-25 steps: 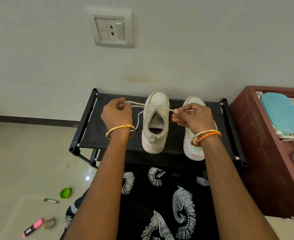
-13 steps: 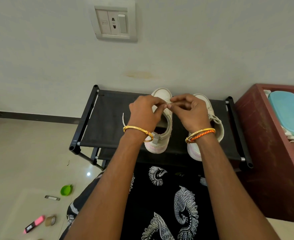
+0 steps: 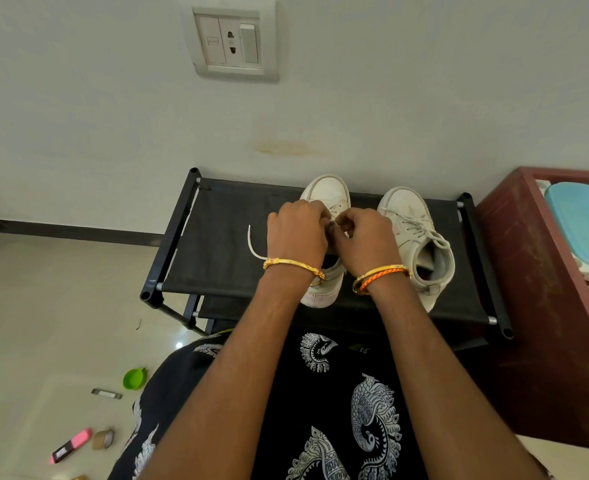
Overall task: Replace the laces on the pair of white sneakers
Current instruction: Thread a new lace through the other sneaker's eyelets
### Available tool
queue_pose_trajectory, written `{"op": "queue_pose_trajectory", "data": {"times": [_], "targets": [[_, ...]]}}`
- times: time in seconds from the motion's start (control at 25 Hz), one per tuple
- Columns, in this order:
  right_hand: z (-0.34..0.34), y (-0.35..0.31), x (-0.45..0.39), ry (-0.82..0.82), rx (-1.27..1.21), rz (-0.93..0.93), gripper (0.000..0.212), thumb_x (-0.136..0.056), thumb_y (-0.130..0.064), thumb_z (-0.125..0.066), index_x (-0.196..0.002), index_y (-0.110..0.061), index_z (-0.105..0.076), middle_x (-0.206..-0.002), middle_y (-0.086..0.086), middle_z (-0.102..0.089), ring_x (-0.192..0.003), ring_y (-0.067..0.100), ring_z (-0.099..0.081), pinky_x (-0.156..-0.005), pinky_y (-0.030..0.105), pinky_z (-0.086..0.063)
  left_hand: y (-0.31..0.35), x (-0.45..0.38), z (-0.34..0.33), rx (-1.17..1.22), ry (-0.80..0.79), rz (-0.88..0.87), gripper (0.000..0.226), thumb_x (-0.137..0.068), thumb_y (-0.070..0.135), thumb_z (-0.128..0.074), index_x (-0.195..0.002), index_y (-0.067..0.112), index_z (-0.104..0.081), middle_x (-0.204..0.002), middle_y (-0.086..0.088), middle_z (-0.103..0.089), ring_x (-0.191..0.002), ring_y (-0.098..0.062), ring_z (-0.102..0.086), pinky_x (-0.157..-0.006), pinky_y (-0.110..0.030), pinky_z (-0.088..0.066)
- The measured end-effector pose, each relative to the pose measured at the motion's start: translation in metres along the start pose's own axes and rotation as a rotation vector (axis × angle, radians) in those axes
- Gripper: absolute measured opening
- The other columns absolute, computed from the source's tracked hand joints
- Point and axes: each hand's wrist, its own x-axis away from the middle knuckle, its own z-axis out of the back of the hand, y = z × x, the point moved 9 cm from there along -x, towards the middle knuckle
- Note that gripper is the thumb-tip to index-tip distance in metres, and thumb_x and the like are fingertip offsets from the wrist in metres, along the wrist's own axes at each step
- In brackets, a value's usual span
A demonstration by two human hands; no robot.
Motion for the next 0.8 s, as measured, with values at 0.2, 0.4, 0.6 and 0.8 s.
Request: {"op": "queue_pose_trajectory", "data": {"times": [0.2,0.4,0.6,0.8], "targets": [[0.002,0.018,0.001,-0.011,-0.206,-0.168,0.015,-0.091,-0.011,-0.055,-0.097,-0.007,-0.069,-0.087,0.005,-0.063,-0.077,0.013,-0.055,-0.064,0.018,-0.043,0.0,0.002,0.001,0.15,0.041,0.008,0.022,-0.092,0.018,-0.057,-0.11,0.016,-0.069,-0.109,-0.01,-0.065,-0.108,-0.023,-0.051,-0.092,-0.036,-0.043],[0.001,0.03,0.001,-0.023,-0.391,-0.29,0.016,-0.091,-0.012,-0.059,-0.101,-0.008,-0.069,-0.08,-0.002,-0.06,-0.075,0.008,-0.054,-0.066,0.017,-0.043,0.0,0.002,0.003,0.25,0.102,0.011,0.013,-0.085,0.014,-0.065,-0.098,0.014,-0.063,-0.093,-0.008,-0.069,-0.092,-0.023,-0.061,-0.086,-0.037,-0.049],[0.0,0.037,-0.001,-0.053,-0.42,-0.328,0.018,-0.09,-0.012,-0.06,-0.105,-0.007,-0.069,-0.086,0.0,-0.061,-0.082,0.011,-0.055,-0.067,0.016,-0.04,0.009,-0.002,-0.001,0.165,0.021,-0.032,0.026,-0.089,0.014,-0.06,-0.11,0.013,-0.047,-0.098,-0.01,-0.067,-0.089,-0.026,-0.061,-0.084,-0.035,-0.049],[-0.002,0.038,-0.002,-0.069,-0.459,-0.342,0.016,-0.09,-0.011,-0.059,-0.102,-0.008,-0.069,-0.085,0.0,-0.063,-0.083,0.013,-0.058,-0.072,0.021,-0.043,0.021,-0.004,-0.001,0.015,0.0,-0.098,0.033,-0.091,0.013,-0.056,-0.12,0.011,-0.041,-0.099,-0.01,-0.067,-0.088,-0.027,-0.063,-0.093,-0.036,-0.045]]}}
